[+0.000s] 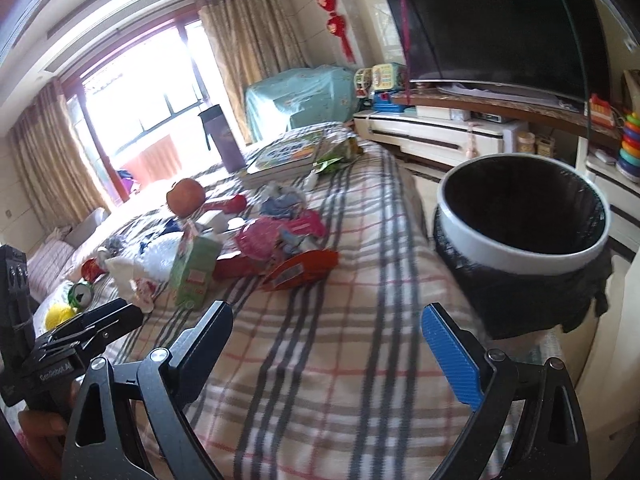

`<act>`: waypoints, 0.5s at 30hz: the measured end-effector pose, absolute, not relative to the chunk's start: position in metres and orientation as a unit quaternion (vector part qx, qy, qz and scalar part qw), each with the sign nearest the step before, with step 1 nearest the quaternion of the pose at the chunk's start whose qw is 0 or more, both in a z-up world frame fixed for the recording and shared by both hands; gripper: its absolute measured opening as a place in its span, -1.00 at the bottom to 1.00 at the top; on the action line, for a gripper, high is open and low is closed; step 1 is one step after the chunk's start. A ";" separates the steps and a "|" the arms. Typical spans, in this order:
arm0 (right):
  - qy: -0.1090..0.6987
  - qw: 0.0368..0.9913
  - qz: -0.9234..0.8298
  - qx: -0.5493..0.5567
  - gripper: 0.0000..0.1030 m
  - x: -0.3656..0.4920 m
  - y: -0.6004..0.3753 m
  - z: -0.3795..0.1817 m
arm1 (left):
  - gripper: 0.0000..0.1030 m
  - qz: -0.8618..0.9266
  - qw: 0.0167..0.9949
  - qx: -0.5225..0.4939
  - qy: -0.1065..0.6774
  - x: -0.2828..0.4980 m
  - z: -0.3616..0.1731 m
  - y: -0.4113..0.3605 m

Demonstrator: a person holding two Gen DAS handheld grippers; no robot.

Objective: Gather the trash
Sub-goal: 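Move both tools back over the bed toward the trash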

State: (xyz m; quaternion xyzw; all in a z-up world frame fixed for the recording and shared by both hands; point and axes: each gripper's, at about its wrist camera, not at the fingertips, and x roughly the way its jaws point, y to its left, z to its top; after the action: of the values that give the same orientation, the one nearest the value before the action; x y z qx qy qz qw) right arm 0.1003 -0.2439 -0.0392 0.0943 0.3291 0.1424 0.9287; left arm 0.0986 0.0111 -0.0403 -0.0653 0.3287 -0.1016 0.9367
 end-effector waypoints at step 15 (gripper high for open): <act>0.370 0.907 0.171 0.100 0.87 0.123 -0.212 -0.056 | 0.44 -0.041 0.933 -0.092 0.347 0.098 -0.055 0.059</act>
State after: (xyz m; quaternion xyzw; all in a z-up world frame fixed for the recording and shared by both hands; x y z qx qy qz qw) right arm 0.1230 -0.2120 -0.0560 0.1004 0.3705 0.1710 0.9074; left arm 0.0976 0.0592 -0.0552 -0.0919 0.3466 -0.0412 0.9326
